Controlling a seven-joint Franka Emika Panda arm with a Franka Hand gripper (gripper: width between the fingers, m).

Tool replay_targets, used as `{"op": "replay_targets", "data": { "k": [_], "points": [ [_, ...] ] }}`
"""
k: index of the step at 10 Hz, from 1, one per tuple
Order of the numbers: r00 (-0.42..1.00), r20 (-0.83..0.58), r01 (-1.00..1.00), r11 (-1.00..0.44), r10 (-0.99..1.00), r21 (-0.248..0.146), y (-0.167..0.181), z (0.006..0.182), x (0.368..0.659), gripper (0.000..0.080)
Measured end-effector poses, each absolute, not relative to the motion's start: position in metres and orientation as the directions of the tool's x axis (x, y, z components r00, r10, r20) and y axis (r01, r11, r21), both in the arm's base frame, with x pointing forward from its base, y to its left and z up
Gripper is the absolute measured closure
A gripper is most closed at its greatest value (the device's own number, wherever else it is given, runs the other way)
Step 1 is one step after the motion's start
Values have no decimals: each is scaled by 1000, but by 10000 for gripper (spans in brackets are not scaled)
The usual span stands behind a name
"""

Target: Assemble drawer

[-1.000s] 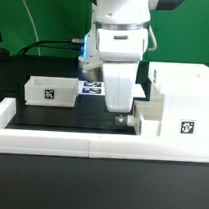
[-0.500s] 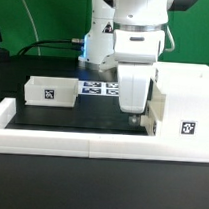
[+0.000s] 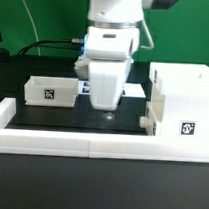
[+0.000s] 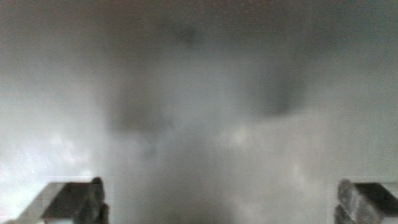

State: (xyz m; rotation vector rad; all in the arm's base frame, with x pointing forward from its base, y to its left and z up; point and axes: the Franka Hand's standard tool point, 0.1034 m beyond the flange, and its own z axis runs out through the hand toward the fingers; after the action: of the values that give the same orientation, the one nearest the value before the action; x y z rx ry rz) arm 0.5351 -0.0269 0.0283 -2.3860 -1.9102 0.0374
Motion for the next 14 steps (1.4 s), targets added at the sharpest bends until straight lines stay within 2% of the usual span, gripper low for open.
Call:
{"op": "replay_targets", "data": {
  "k": [3, 5, 6, 9, 11, 14],
  "points": [
    [248, 22, 966, -246, 969, -74, -62, 38, 515, 150],
    [287, 15, 957, -287, 958, -34, -86, 49, 500, 150],
    [295, 13, 955, -295, 955, -27, -97, 51, 491, 150],
    [337, 10, 941, -336, 942, -35, -106, 51, 485, 150],
    [451, 8, 892, -450, 893, -37, -105, 51, 486, 150],
    [703, 32, 711, -703, 711, -6, -115, 55, 472, 150]
  ]
}}
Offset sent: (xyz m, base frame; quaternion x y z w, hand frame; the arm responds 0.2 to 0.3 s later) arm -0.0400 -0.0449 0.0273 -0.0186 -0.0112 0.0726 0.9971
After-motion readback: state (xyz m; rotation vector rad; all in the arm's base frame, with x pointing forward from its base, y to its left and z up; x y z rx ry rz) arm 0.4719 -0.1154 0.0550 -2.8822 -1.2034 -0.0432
